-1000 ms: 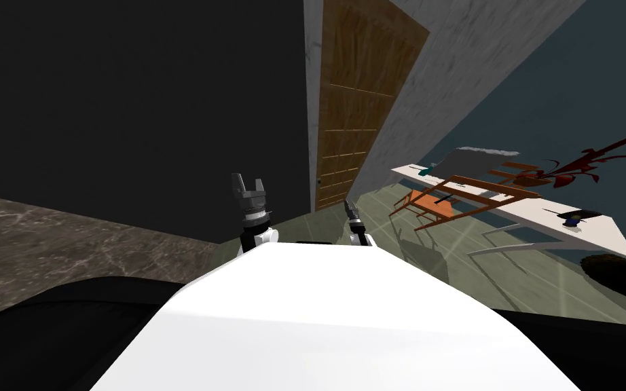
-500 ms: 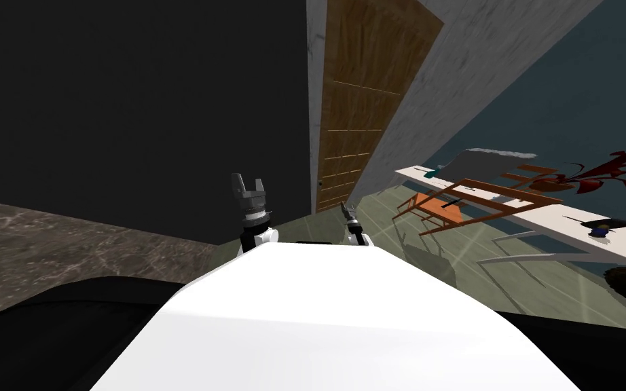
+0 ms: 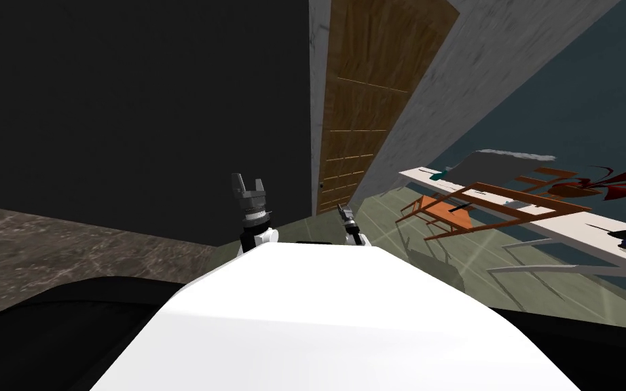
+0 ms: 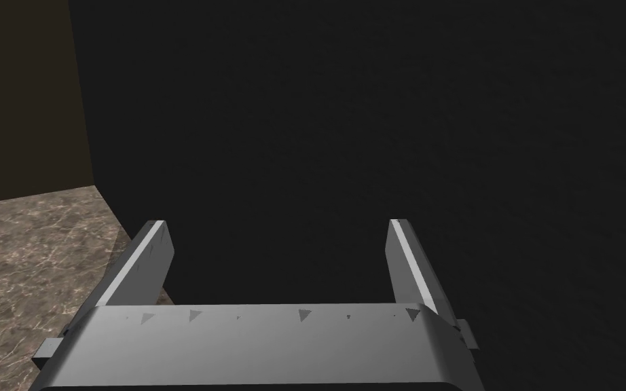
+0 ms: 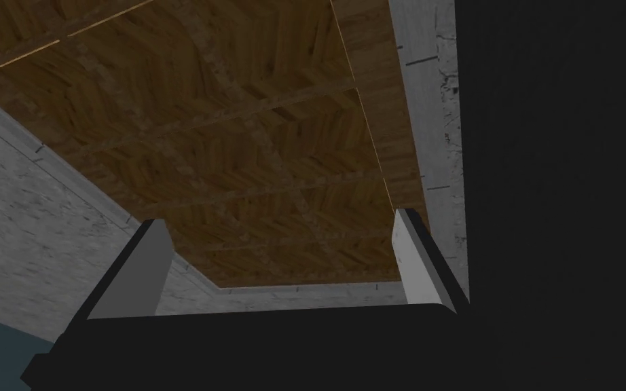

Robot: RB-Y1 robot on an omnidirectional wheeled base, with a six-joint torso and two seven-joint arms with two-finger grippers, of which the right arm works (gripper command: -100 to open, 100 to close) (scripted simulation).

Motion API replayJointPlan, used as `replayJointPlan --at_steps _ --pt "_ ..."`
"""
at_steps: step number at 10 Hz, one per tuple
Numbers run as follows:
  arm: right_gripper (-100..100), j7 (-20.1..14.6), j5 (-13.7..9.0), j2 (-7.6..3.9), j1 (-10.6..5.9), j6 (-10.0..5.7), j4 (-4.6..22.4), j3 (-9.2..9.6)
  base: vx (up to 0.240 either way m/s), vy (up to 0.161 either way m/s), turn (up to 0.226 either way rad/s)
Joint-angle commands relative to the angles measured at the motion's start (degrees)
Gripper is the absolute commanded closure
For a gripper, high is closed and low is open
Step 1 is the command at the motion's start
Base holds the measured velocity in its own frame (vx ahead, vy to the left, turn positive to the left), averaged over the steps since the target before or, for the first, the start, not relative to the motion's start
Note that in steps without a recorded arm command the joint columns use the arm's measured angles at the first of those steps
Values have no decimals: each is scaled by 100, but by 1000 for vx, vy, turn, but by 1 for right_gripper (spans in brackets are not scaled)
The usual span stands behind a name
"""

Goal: Pull the door open

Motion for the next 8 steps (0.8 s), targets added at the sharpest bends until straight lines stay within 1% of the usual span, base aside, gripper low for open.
replayJointPlan --at_steps 1,8 --pt "-100 200 86 30 -79 -87 231 -8 98 -8 33" --pt "-100 932 440 167 -405 -343 1068 -31 93 -7 25"
